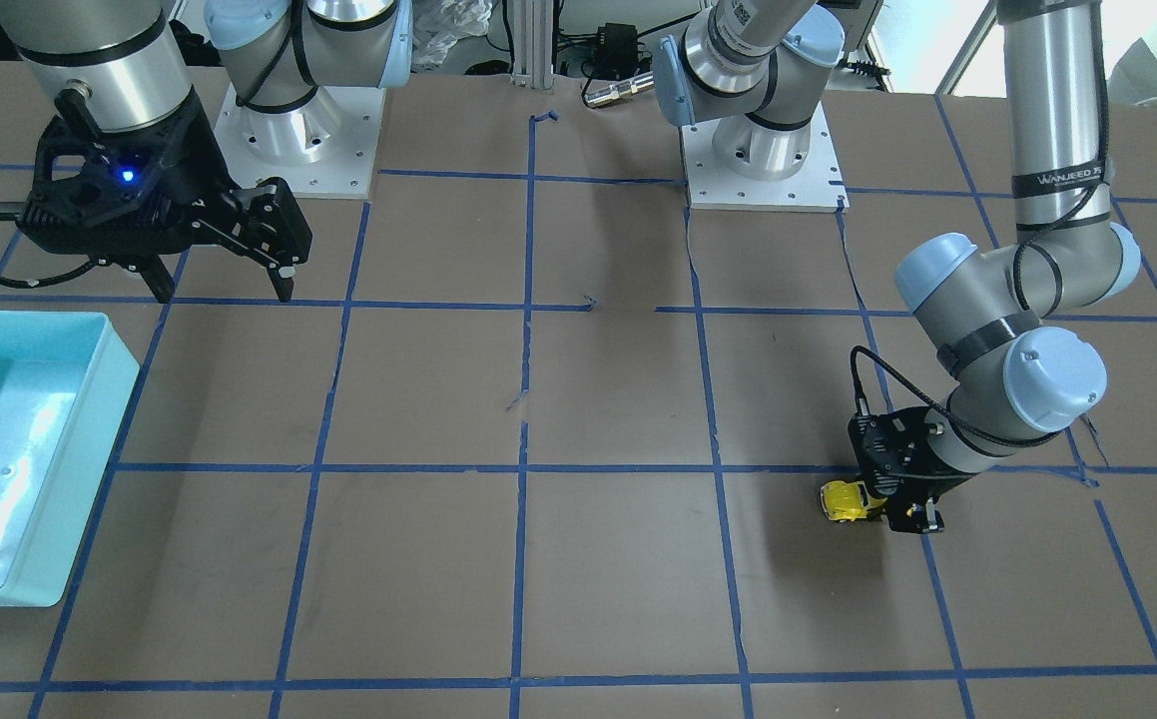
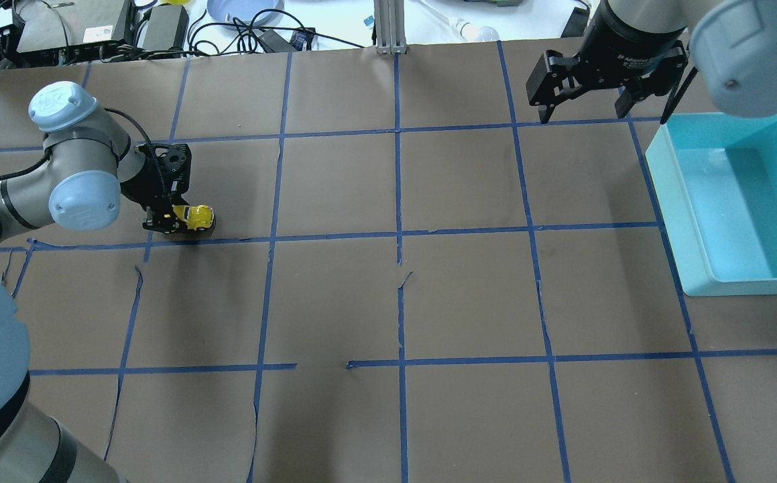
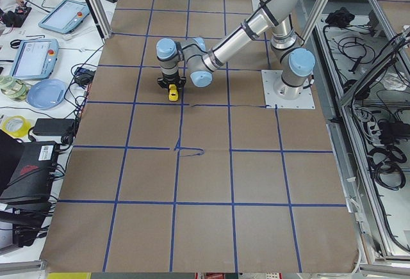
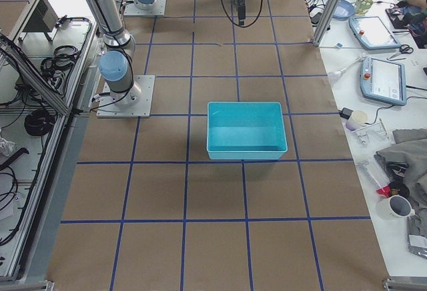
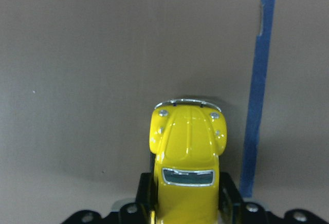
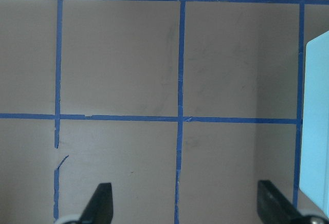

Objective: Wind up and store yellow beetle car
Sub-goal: 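Drag the car backward along the table toward the left arm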

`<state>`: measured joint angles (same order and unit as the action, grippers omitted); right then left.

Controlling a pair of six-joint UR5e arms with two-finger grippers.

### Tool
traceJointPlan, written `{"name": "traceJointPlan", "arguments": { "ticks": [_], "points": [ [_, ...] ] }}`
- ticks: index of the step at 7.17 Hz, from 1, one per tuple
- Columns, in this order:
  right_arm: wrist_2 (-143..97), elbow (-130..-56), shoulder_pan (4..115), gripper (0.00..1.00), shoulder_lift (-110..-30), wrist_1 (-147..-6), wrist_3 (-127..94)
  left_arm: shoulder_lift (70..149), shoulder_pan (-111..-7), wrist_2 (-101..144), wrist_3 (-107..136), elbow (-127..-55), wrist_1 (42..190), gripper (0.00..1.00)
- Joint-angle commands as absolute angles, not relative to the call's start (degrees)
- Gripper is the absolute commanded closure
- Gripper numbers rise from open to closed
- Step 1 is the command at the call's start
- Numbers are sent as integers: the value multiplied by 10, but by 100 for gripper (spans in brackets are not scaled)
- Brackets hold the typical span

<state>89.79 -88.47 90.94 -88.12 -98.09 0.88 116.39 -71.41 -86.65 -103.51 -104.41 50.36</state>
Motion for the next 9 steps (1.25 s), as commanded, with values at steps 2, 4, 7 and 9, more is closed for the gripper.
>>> {"name": "traceJointPlan", "arguments": {
  "ticks": [2, 4, 7, 9],
  "points": [
    [898, -885, 910, 0, -881, -981, 9, 1166, -687, -867, -1083, -1044, 504, 73],
    [897, -885, 910, 0, -882, -981, 9, 1167, -671, -867, -1110, -1044, 504, 73],
    [897, -885, 910, 0, -881, -981, 9, 1169, -649, -871, -1144, -1043, 503, 66],
    [896, -885, 910, 0, -882, -981, 9, 1171, -643, -870, -1147, -1044, 502, 2]
  ]
}}
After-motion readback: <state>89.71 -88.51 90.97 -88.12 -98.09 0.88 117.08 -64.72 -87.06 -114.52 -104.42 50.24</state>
